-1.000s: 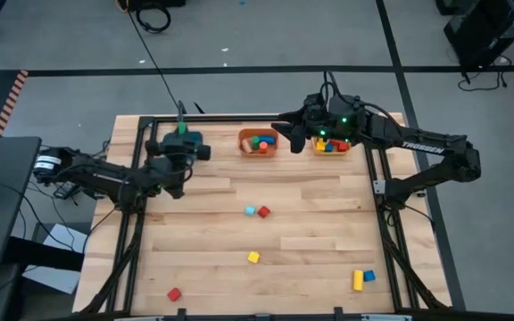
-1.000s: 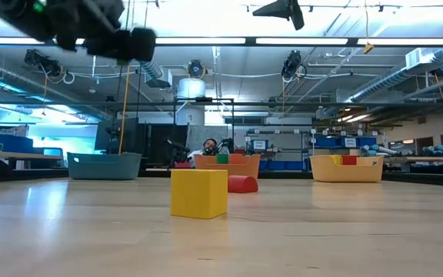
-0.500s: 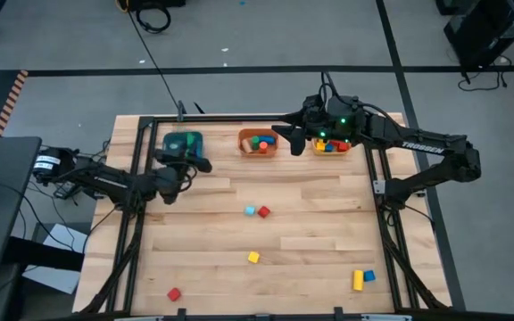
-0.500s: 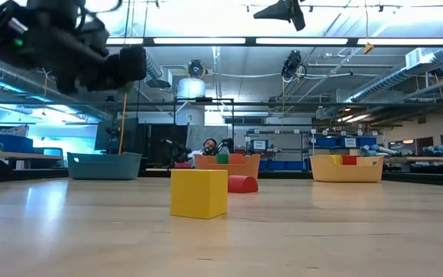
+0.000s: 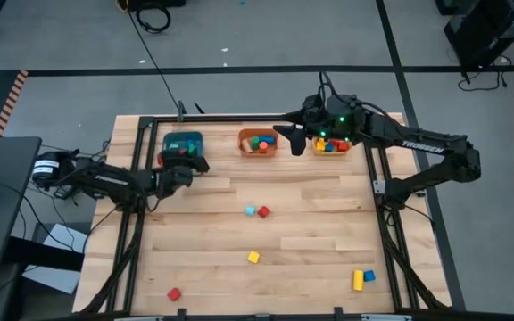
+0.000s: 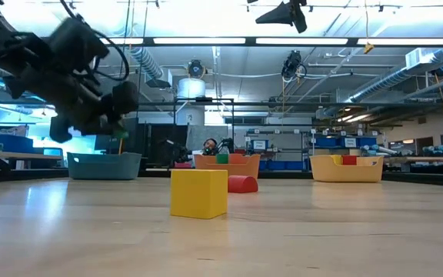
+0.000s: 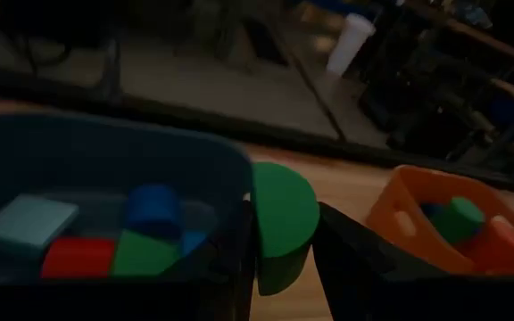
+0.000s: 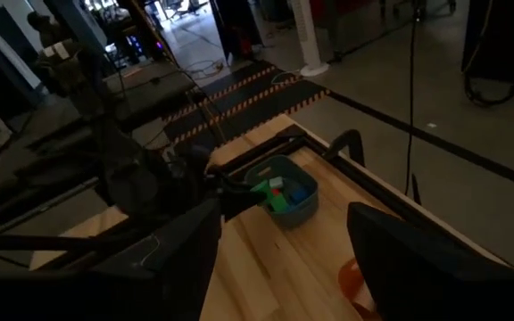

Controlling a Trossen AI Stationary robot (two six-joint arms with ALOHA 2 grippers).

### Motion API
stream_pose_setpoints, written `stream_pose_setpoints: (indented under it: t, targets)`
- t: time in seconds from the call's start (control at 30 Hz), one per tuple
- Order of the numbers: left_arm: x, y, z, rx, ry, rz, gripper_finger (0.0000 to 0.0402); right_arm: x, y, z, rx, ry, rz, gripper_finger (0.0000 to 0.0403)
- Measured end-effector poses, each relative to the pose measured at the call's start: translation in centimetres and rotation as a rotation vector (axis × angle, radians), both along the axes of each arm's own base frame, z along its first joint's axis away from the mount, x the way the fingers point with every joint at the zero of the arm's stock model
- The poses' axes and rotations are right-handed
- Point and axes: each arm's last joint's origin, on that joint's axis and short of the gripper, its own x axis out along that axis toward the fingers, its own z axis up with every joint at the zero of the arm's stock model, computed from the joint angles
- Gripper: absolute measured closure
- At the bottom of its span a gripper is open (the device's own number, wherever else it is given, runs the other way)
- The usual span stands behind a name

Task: Sort blocks by size
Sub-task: Put the green half-circle block into the blue bin

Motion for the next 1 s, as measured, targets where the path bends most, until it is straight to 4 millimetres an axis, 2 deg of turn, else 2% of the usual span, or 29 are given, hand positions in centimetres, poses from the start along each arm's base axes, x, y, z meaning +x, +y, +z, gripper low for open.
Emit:
stream_pose_setpoints:
  t: [0.3, 0.6, 0.77, 1.0]
  targets:
    - [-0.5, 3.3, -0.2, -0.242, 0.003, -0.002, 0.0297, -0.3, -0.7, -0.2, -0.038, 0.033, -0.005, 0.0145]
    - [-0.1, 5.6, 2.9, -0.34, 0.174, 0.038, 0.03, -0.6, -1.7, -0.2, -0.045, 0.036, 0.018, 0.0144]
    - [-0.2, 6.3, 4.2, -0.374, 0.217, 0.06, 0.0283, -0.7, -2.1, -0.2, -0.041, 0.036, 0.04, 0.0146]
    - [-0.5, 6.5, 4.2, -0.416, 0.26, 0.024, 0.0242, -0.8, -2.2, -0.3, -0.064, 0.055, 0.067, 0.0144]
